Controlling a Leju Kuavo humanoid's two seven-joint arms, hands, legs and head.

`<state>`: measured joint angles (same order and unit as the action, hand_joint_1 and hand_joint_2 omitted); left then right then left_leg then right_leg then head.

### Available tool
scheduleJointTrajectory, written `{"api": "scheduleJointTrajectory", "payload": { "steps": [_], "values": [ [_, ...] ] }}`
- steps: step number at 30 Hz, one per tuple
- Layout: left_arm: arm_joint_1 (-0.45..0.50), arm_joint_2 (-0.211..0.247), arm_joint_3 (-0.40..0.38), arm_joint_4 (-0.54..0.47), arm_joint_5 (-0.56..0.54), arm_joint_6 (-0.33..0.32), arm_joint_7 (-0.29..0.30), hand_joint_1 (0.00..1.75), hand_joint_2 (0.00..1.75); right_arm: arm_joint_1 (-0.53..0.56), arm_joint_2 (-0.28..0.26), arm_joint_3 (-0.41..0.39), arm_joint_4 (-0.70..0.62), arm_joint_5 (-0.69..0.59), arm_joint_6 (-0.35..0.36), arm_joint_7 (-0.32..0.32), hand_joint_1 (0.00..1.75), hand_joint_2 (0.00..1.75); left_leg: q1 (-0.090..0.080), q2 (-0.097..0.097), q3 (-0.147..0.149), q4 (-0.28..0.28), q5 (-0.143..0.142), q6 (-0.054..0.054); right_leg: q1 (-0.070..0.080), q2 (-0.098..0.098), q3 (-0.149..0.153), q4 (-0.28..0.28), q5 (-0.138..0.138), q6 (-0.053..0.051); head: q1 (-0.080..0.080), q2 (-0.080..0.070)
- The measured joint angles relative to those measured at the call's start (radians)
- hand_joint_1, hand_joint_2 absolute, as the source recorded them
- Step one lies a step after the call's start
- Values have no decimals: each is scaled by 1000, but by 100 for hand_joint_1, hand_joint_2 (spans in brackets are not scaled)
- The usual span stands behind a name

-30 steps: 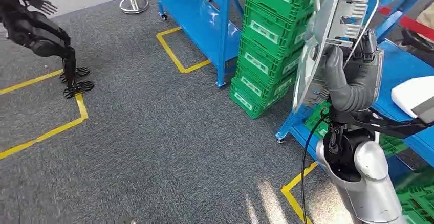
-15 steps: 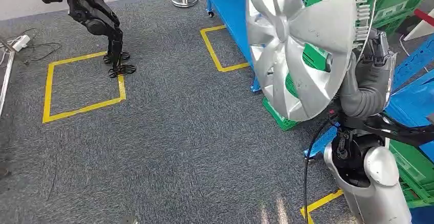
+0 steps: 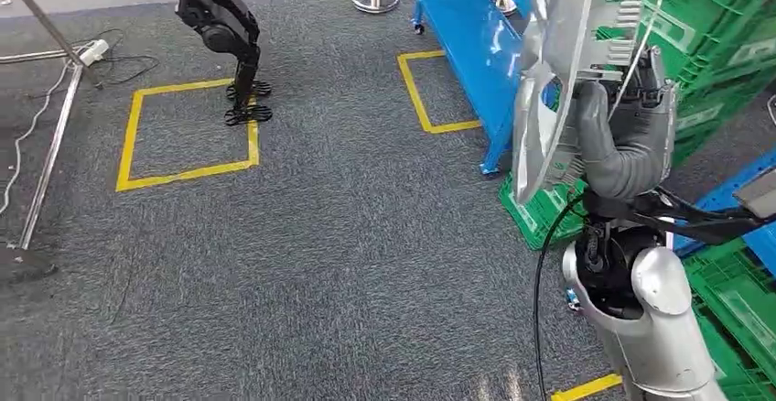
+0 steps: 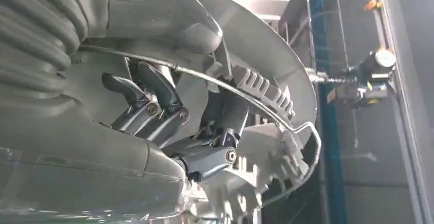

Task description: Take the parts from the cabinet and place them on the table.

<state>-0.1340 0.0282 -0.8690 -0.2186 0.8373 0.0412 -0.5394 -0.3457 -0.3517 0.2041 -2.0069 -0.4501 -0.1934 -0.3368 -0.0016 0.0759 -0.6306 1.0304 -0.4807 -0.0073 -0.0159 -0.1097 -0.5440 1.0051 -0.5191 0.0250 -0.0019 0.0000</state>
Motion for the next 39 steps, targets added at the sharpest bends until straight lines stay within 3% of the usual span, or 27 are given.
{"api": "scheduleJointTrajectory", "payload": {
  "steps": [1,3,4,6,7,8,10,11,12,14,16,17,18,19,21,22,23,25,26,27,29,31,32,34,36,37,39],
  "values": [
    [-2,1,0,0,0,0,2,0,175,-4,1,0,0,0,0,0,175,175,2,-13,2,-4,4,8,-3,-9,3,-1,-4,7,-2,0],
    [-8,2,0,0,0,0,5,0,175,-7,1,-2,0,0,0,0,175,175,8,-37,5,-8,9,22,-10,73,-17,57,-56,14,7,0],
    [-12,0,0,0,-1,0,6,0,175,-8,-1,-3,1,0,0,0,175,175,7,-50,6,-8,10,26,-9,93,-48,130,-95,12,14,0],
    [-15,-3,0,0,-1,-1,6,0,175,-7,-2,-2,3,0,1,0,175,175,2,-78,6,-8,11,31,-5,105,-122,287,-156,10,26,0],
    [-15,-3,0,0,-1,-1,7,0,175,-5,-2,-2,6,0,0,0,175,175,0,-94,6,-8,11,31,-3,105,-142,321,-154,6,32,0],
    [-14,-3,0,0,-1,-1,7,0,175,-5,-2,-2,9,0,1,0,175,175,-2,-108,7,-8,12,32,-1,106,-137,302,-128,1,36,0],
    [-15,-3,0,0,-2,-1,7,0,175,-6,-2,-2,10,0,1,0,175,175,-7,-136,11,-7,12,33,1,120,-82,160,-31,-13,42,0],
    [-14,-4,0,0,-2,-2,8,0,175,-7,-2,-2,10,0,2,0,175,175,-8,-149,12,-7,12,33,1,146,-48,77,15,-22,44,0],
    [-15,-7,0,0,-2,-2,8,0,175,-7,-3,-3,10,0,3,0,175,175,-11,-158,8,-6,15,29,-1,185,-32,46,9,-32,37,0],
    [-14,-6,0,0,-2,-3,9,0,175,-7,-7,-2,11,0,5,1,175,175,-3,-179,-5,-4,21,18,4,167,-26,19,6,-27,39,0],
    [-9,-6,0,0,-2,-3,10,0,175,-8,-6,-2,11,0,6,2,175,175,-1,-199,-9,-10,28,7,5,149,-23,10,11,-32,39,0],
    [-8,1,0,1,-2,-3,10,0,175,-10,-6,-1,11,0,8,2,175,175,-3,-181,-14,-5,19,5,-6,131,-16,-5,20,-34,41,0],
    [-8,-3,0,0,-2,-3,9,0,175,-9,-6,0,11,0,9,2,175,175,-13,-98,-22,16,-3,-5,-4,126,-10,-13,23,-38,31,0],
    [-12,-3,0,0,-2,-3,9,0,175,-10,-5,-1,10,0,8,2,175,175,-5,-72,-53,78,-44,-13,-2,110,-10,-14,23,-42,15,0],
    [-11,-2,0,0,-2,-3,10,0,175,-7,-6,-1,12,0,7,2,175,175,9,-68,-123,225,-108,-24,-3,85,-10,-12,21,-42,10,0],
    [-10,-2,0,0,-2,-3,10,0,175,-6,-5,0,13,0,7,2,175,175,12,-70,-146,268,-117,-30,-4,74,-10,-12,20,-40,5,0],
    [-9,-2,0,0,-2,-3,10,0,175,-5,-5,-1,15,0,7,2,175,175,16,-70,-146,266,-102,-34,-5,62,-10,-11,19,-38,0,0],
    [-9,-2,0,1,-2,-3,10,0,175,-5,-3,-1,19,0,7,2,175,175,21,-56,-80,146,-24,-40,-9,42,-6,-8,13,-28,-3,0],
    [-9,-2,0,1,-2,-3,10,0,175,-5,-3,-2,20,-1,7,2,175,175,21,-27,-31,62,14,-42,-11,34,-3,-3,8,-22,-5,0],
    [-10,-2,0,0,-2,-3,10,0,175,-6,-2,-2,20,-1,7,2,175,175,15,29,-6,12,12,-43,-7,27,-2,0,2,-14,-8,0],
    [-11,-2,0,0,-2,-3,10,0,175,-5,-2,-3,20,-1,7,2,175,175,6,18,-2,3,6,-16,1,13,0,4,-3,-1,-8,0],
    [-10,0,0,1,-2,-3,11,0,175,-5,-1,-3,20,-1,7,2,175,175,3,-8,-6,2,7,-1,-1,-13,9,-3,-5,7,-3,0],
    [-10,2,0,2,-2,-3,11,0,175,-6,-1,-4,20,-1,7,2,175,175,8,-23,-3,-1,13,8,-7,-13,10,-1,-15,16,-2,0],
    [-11,2,0,1,-2,-3,10,0,175,-3,-2,-8,20,-1,7,2,175,175,9,-50,-3,-2,14,21,-13,75,-19,81,-75,15,10,0],
    [-11,0,0,0,-2,-3,11,0,175,-1,-2,-9,20,-1,7,2,175,175,6,-80,-3,-2,14,27,-8,103,-99,249,-147,14,25,0],
    [-10,0,0,0,-2,-3,11,0,175,1,-1,-8,20,-1,7,2,175,175,3,-95,-3,-2,15,28,-6,105,-132,308,-159,11,32,0],
    [-9,1,0,1,-2,-3,11,0,175,3,-1,-8,24,-1,7,2,175,175,-3,-125,2,-1,15,31,0,109,-135,282,-105,-1,41,0]
  ]
}}
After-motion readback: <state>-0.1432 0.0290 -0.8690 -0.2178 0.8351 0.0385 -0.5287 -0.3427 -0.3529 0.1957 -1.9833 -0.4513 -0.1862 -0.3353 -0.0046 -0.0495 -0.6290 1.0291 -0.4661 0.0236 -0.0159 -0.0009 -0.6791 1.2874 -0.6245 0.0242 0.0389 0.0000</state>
